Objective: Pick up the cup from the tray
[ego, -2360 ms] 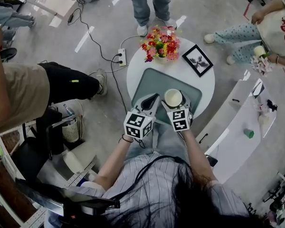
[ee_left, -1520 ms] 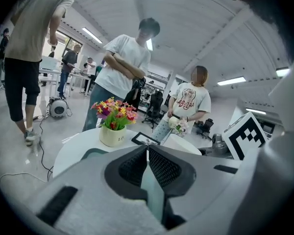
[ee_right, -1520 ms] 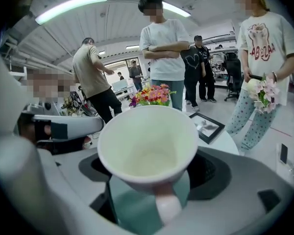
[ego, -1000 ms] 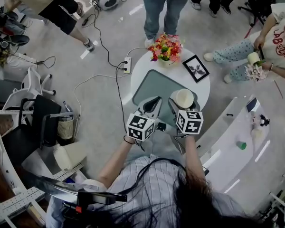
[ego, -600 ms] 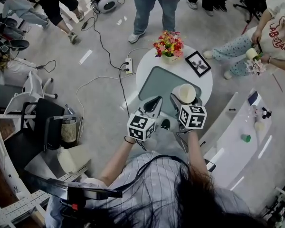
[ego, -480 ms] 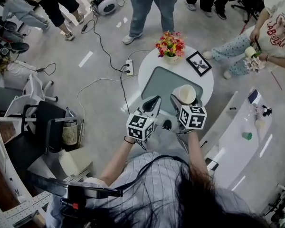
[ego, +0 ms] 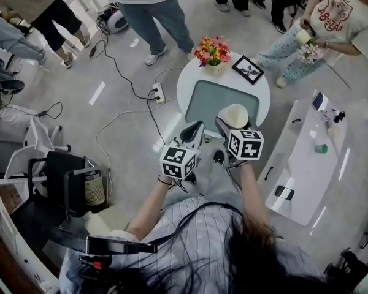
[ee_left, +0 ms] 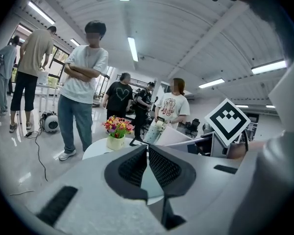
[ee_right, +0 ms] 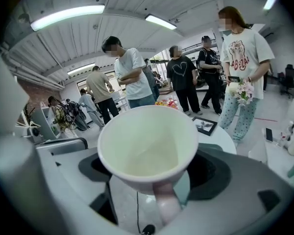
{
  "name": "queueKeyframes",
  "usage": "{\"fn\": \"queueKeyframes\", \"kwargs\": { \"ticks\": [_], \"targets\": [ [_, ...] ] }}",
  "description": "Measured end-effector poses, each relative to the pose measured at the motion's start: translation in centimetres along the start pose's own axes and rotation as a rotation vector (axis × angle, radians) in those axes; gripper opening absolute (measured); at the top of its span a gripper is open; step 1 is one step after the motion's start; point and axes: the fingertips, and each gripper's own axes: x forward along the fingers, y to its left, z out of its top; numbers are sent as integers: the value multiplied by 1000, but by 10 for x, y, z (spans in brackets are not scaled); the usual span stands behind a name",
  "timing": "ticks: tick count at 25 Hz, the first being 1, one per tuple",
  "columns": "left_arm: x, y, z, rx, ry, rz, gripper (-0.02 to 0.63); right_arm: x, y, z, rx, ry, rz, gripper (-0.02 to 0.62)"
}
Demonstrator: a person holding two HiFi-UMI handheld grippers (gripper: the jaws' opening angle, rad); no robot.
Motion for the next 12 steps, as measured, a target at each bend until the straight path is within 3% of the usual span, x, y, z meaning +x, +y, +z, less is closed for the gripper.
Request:
{"fn": "queueKeyframes", "kwargs": {
  "ticks": [12],
  "targets": [
    [-40,-5,-14,-26,-8,-48,23,-38,28,-23,41,-22,-64,411]
  ]
}}
